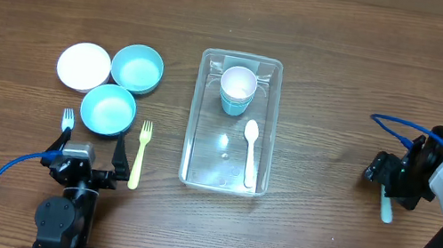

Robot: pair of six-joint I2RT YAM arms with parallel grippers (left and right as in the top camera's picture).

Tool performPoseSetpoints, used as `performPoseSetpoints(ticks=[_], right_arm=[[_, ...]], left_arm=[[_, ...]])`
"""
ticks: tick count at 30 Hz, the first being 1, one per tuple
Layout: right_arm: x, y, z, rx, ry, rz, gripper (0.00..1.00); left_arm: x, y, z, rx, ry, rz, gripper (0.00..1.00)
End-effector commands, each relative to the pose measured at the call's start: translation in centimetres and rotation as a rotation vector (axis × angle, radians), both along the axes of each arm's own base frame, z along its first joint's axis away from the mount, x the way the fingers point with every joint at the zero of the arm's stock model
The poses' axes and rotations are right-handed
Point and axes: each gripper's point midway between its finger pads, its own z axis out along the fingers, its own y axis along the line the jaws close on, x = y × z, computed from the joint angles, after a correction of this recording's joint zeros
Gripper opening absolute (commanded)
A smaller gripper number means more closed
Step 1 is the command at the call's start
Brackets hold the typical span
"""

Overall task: Pack container
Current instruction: 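Lower the right gripper onto the light-green fork and close on it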

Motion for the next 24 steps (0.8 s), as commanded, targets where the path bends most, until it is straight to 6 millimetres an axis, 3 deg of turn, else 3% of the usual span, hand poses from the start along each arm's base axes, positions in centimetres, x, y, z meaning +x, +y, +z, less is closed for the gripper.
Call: performPoseSetpoints(ticks=[1,9,15,16,18,24], right_arm=[[-0.6,2.4,-1.1,0.096,0.068,-0.013,0.70],[2.7,3.3,1.7,0.053,0.023,0.055,0.70],[1.2,1.0,1.3,-0.097,0.099,0.100,0.71],[0.9,0.8,1.3,-0.107,0.114,0.124,0.82],[0.7,1.3,1.3,-0.079,0.116,0.128,0.87],[-0.4,1.3,1.3,-0.091,0.160,0.206,0.89]], left_arm=[[0.0,0.5,0.1,0.026,-0.008,0.019,1.00],[0.0,0.5,0.1,0.026,-0.008,0.019,1.00],[0.0,0.5,0.1,0.026,-0.008,0.019,1.00],[0.0,0.5,0.1,0.026,-0.008,0.019,1.00],[0.0,0.5,0.1,0.026,-0.008,0.019,1.00],[0.0,0.5,0.1,0.026,-0.008,0.019,1.00]])
